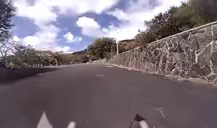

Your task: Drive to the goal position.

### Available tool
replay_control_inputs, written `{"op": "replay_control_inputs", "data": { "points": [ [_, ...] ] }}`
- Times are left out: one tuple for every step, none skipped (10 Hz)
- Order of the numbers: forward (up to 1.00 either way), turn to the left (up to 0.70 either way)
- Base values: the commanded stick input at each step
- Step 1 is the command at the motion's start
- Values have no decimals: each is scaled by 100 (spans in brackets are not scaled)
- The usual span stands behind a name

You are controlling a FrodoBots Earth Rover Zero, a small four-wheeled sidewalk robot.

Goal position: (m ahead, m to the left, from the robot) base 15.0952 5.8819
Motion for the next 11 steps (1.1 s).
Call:
{"op": "replay_control_inputs", "data": {
  "points": [
    [50, 0],
    [50, 0],
    [50, 0],
    [50, 0],
    [50, 0],
    [50, 0],
    [50, 0],
    [50, 0],
    [50, 0],
    [50, 0],
    [50, 0]
  ]
}}
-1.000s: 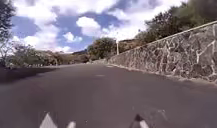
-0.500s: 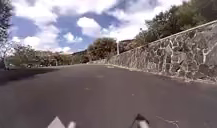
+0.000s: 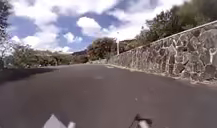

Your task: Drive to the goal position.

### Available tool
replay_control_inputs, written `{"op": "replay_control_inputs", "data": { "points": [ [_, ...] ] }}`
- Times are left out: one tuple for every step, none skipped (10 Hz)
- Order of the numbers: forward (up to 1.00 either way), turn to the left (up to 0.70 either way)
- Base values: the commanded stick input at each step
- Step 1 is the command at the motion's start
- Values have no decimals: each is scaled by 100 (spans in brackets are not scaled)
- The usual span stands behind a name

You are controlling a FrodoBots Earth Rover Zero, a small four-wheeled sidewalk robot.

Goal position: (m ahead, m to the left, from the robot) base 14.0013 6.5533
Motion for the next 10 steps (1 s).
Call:
{"op": "replay_control_inputs", "data": {
  "points": [
    [50, 0],
    [50, 0],
    [50, 0],
    [50, 0],
    [50, 0],
    [50, 0],
    [50, 0],
    [50, -6],
    [50, -14],
    [50, -22]
  ]
}}
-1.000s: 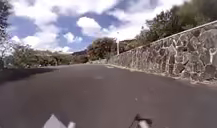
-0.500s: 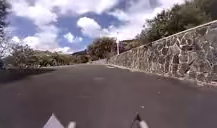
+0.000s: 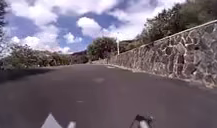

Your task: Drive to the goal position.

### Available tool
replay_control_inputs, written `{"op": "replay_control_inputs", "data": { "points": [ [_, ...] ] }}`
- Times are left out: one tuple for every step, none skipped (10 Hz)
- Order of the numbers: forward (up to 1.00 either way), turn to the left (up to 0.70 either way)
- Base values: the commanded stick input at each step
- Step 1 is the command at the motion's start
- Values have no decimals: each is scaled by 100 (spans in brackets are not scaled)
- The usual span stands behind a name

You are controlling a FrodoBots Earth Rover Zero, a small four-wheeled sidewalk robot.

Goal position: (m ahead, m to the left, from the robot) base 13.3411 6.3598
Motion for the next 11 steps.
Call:
{"op": "replay_control_inputs", "data": {
  "points": [
    [50, -15],
    [50, -7],
    [50, 0],
    [50, 0],
    [50, 0],
    [50, 0],
    [50, 0],
    [50, 0],
    [50, 0],
    [50, 0],
    [50, 0]
  ]
}}
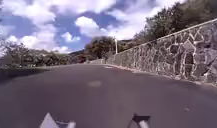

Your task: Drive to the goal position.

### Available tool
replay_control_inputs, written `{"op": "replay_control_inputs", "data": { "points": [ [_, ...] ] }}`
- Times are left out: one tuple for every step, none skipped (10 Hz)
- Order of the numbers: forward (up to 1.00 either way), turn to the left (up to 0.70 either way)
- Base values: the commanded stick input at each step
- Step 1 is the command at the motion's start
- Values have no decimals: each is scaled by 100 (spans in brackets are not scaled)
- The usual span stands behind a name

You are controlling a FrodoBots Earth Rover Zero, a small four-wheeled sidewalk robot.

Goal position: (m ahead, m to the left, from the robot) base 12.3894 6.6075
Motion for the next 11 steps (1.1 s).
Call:
{"op": "replay_control_inputs", "data": {
  "points": [
    [50, 0],
    [50, 0],
    [50, 0],
    [50, 0],
    [50, 0],
    [50, 0],
    [50, 0],
    [50, 0],
    [50, 0],
    [50, 0],
    [50, 0]
  ]
}}
